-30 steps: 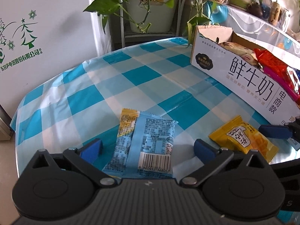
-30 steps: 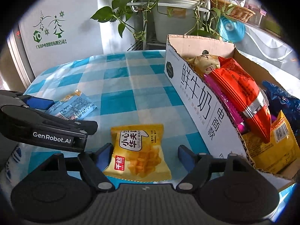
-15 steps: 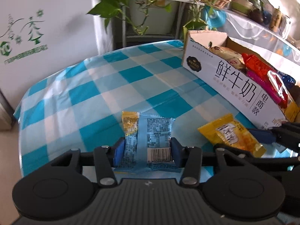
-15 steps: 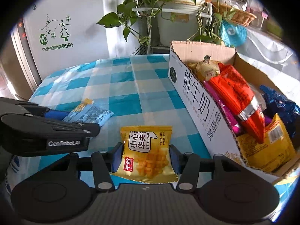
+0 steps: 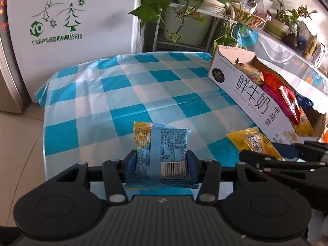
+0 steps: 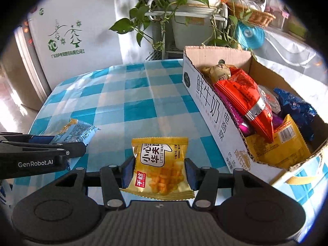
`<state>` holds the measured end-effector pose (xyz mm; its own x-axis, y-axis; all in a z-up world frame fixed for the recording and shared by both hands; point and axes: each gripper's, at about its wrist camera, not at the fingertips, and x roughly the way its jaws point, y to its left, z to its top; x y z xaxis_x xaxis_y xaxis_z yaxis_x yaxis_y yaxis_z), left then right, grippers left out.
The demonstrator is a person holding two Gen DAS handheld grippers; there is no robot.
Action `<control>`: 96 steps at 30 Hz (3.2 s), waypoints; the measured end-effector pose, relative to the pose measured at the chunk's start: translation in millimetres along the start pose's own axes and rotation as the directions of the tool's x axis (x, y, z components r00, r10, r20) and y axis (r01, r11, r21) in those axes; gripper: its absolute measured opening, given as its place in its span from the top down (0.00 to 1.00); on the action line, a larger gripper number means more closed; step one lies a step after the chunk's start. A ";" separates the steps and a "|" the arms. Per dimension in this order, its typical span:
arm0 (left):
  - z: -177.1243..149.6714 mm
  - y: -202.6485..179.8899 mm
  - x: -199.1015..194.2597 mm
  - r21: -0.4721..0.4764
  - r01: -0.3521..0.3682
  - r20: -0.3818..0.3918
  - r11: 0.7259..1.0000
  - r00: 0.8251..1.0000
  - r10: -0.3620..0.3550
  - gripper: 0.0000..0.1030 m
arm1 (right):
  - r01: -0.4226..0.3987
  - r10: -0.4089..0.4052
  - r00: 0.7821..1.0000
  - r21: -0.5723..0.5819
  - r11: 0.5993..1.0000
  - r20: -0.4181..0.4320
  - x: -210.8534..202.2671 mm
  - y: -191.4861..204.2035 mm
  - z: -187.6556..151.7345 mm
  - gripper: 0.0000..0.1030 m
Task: Organize snacks
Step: 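Grasp the light-blue bag with left gripper while right gripper grasps the yellow waffle bag, then lift both bags and carry them over the cardboard box, opening both grippers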
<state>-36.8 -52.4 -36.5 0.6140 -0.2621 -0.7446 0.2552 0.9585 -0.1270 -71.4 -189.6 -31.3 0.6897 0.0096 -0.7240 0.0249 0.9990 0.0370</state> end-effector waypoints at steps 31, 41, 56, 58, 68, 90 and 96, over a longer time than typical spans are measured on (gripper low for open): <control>-2.8 -12.3 -55.9 -0.078 0.094 0.154 0.993 0.985 -0.081 0.52 | -0.041 0.051 0.990 -0.078 0.996 0.131 -79.6 -27.9 34.7 0.44; 15.2 -18.3 -71.4 -0.108 0.131 0.200 0.986 0.974 -0.107 0.52 | -0.051 0.050 0.969 0.000 0.999 0.243 -96.0 -103.6 92.9 0.44; 42.9 -80.2 -59.5 -0.027 0.207 0.182 0.978 0.963 -0.198 0.52 | 0.028 -0.100 0.982 0.399 0.916 0.162 -73.9 -183.4 83.1 0.44; 51.2 -91.8 -56.1 -0.022 0.222 0.186 0.975 0.959 -0.214 0.52 | 0.024 -0.100 0.982 0.414 0.910 0.162 -74.8 -186.9 81.7 0.44; 104.6 -148.0 -14.8 -0.026 0.264 0.159 0.964 0.953 -0.257 0.52 | 0.033 -0.106 0.985 0.462 0.886 0.134 -73.0 -193.6 78.6 0.44; 151.3 -198.7 12.9 0.044 0.128 0.104 0.991 0.986 -0.132 0.11 | 0.044 -0.102 0.991 0.521 0.852 0.084 -68.5 -204.5 75.8 0.25; 149.0 -191.7 2.4 0.054 0.018 0.091 0.998 0.996 -0.023 0.09 | 0.081 -0.114 0.993 0.484 0.871 0.038 -62.2 -199.8 77.7 0.18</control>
<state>27.1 -253.6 83.7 0.6731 -0.2931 -0.6790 0.3065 0.9461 -0.1046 -63.1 -393.2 59.9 0.7095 -0.1060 -0.6967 0.4281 0.8501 0.3067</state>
